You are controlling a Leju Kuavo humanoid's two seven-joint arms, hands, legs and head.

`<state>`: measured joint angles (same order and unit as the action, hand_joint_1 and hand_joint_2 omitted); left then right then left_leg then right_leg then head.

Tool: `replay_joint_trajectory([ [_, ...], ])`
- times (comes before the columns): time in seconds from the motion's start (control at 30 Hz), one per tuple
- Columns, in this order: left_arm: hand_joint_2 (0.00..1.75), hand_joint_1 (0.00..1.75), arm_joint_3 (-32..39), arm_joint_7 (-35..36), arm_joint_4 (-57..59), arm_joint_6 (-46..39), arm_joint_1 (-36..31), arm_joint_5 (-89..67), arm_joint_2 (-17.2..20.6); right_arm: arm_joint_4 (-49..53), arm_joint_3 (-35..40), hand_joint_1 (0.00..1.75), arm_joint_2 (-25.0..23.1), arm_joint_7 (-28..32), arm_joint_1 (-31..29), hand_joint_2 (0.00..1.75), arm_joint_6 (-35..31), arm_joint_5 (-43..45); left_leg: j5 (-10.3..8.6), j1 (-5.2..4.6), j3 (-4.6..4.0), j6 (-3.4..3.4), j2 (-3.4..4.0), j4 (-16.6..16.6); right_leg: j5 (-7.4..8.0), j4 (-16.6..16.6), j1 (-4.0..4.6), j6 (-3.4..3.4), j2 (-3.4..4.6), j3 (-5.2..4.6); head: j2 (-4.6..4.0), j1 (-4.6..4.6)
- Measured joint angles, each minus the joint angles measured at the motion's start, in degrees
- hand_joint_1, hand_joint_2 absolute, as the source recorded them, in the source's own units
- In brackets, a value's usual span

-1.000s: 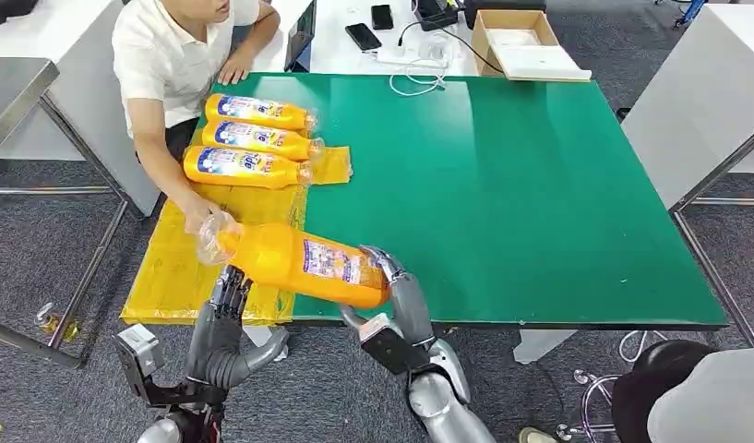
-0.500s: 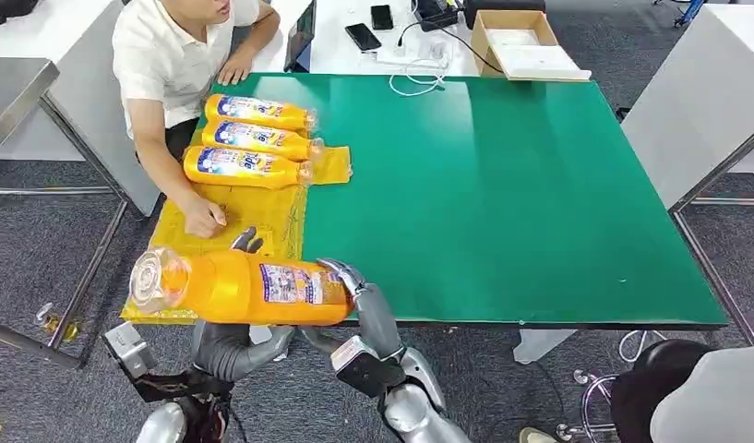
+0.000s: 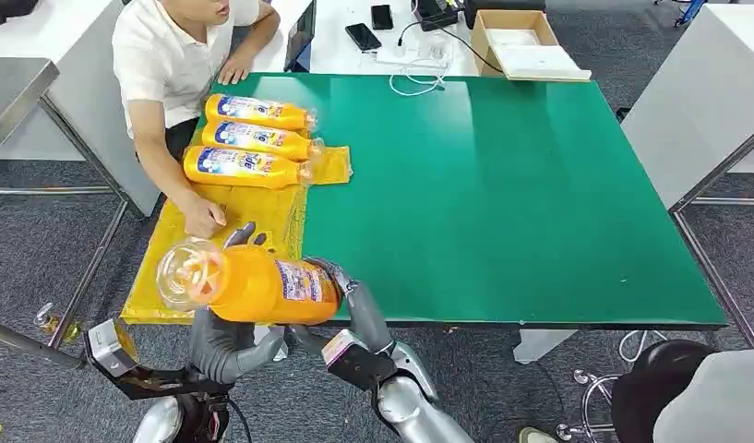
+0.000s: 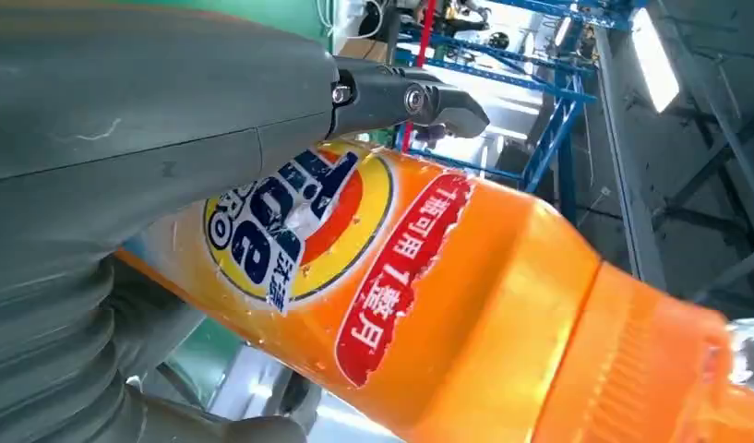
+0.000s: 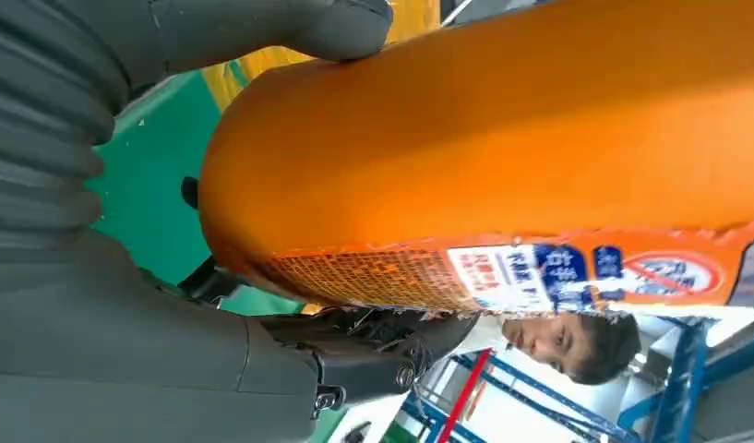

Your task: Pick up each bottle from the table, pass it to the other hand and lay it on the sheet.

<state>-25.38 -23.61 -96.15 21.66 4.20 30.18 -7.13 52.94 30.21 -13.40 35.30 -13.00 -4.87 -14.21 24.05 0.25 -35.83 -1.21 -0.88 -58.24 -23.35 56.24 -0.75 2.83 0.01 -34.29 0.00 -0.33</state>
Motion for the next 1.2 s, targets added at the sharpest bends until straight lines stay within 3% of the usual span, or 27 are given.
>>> replay_joint_trajectory([
  [0.17,1.75,0.16,0.7,0.1,1.4,-2.4,-0.5,-3.3,0.0,-1.2,1.2,1.75,-0.3,0.1,-0.3,1.75,0.1,-2.3,0.00,0.00,0.00,0.00,0.00,0.0,0.00,0.0,0.00,0.00,0.00,-0.01,0.00,-0.02],
  [0.23,1.75,0.00,1.0,0.1,1.7,-3.3,-0.5,-4.8,0.0,-1.2,1.8,1.75,-0.3,-0.4,-0.3,1.75,-0.2,-3.1,0.00,0.00,0.00,0.00,0.00,0.0,0.00,0.0,0.00,0.00,0.00,-0.02,0.00,0.00],
  [0.47,1.75,0.00,1.3,-0.5,2.2,-4.9,-0.6,-8.8,0.0,-0.2,3.0,1.75,-0.2,-2.0,0.0,1.75,-0.4,-3.3,0.00,0.00,0.00,0.00,0.00,0.0,0.00,0.0,0.00,0.00,0.00,-0.02,0.00,-0.02],
  [0.53,1.75,0.10,1.3,-0.6,2.3,-5.0,-0.6,-8.9,0.0,-0.2,3.2,1.75,-0.2,-2.1,0.1,1.75,-0.4,-3.3,0.00,0.00,0.00,0.00,0.01,0.0,0.00,0.0,0.00,0.00,0.00,-0.02,0.00,-0.02],
  [0.57,1.75,1.01,1.3,-0.6,2.3,-5.0,-0.6,-8.9,0.0,0.0,3.2,1.75,-0.2,-2.1,0.1,1.75,-0.4,-3.3,0.00,0.00,0.00,0.00,0.00,0.0,0.00,0.0,0.00,0.00,0.00,-0.02,0.00,0.00],
  [0.6,1.75,1.75,1.3,-0.6,2.3,-5.1,-0.6,-8.9,0.0,0.0,3.2,1.75,-0.2,-2.1,0.1,1.75,-0.4,-3.3,0.00,0.00,0.00,0.00,0.00,0.0,0.00,0.0,0.00,0.00,0.00,-0.02,0.00,0.00],
  [1.2,1.75,1.75,2.8,0.6,3.3,1.4,-1.5,-1.6,0.1,2.6,4.5,1.75,0.4,-2.3,0.9,1.75,0.8,-2.6,0.00,0.00,0.00,0.00,0.00,0.0,0.00,0.0,0.00,0.00,0.00,-0.02,0.00,0.00],
])
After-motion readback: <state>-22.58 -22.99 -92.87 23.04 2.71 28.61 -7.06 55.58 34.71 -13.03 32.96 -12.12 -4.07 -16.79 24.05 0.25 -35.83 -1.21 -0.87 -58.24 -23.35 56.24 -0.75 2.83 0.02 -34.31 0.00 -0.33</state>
